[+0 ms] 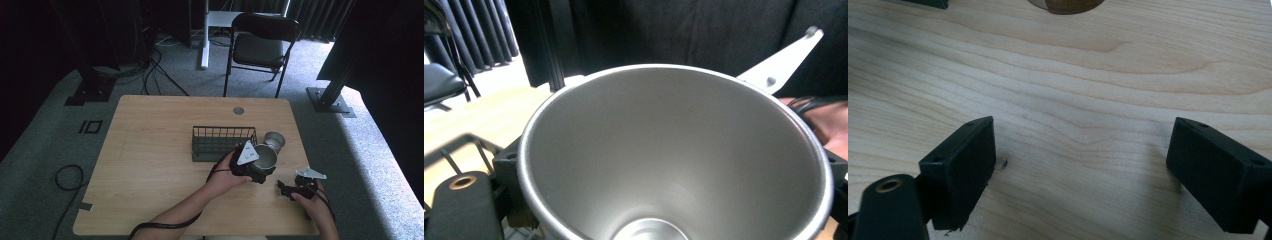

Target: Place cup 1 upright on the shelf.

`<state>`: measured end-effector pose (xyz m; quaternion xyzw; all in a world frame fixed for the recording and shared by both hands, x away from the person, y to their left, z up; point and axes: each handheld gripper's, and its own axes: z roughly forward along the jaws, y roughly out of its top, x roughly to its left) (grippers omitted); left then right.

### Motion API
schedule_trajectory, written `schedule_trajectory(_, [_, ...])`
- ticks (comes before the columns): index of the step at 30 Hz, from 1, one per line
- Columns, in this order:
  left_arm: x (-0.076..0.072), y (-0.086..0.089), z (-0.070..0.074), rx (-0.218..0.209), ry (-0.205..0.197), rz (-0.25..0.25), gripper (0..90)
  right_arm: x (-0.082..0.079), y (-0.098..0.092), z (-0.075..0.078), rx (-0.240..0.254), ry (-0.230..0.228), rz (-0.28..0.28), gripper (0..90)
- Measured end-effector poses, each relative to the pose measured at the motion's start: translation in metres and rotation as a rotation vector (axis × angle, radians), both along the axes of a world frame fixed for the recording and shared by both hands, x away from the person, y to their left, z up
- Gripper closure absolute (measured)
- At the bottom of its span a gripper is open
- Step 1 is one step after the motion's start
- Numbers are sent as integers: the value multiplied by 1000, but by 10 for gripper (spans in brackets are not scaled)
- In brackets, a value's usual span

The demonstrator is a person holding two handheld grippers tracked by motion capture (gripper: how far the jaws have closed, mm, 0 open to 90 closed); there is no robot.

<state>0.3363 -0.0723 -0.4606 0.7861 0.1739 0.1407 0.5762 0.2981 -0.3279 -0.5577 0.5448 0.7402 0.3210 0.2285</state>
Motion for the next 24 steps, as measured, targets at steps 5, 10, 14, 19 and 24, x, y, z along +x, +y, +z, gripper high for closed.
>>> schedule_trajectory(5, [3, 6, 16, -24, -4, 2, 136, 0, 0, 0, 0, -1, -1, 120])
schedule_trajectory(10, [8, 14, 36, -55, -22, 31, 136, 0, 0, 0, -1, -1, 0, 120])
schedule_trajectory(14, [12, 21, 46, -59, -39, 49, 136, 0, 0, 0, 0, -1, 0, 120])
schedule_trajectory(19, [20, 32, 57, -64, -61, 92, 136, 0, 0, 0, -1, 0, 0, 120])
schedule_trajectory(24, [29, 48, 66, -78, -69, 139, 136, 0, 0, 0, 0, 0, 0, 120])
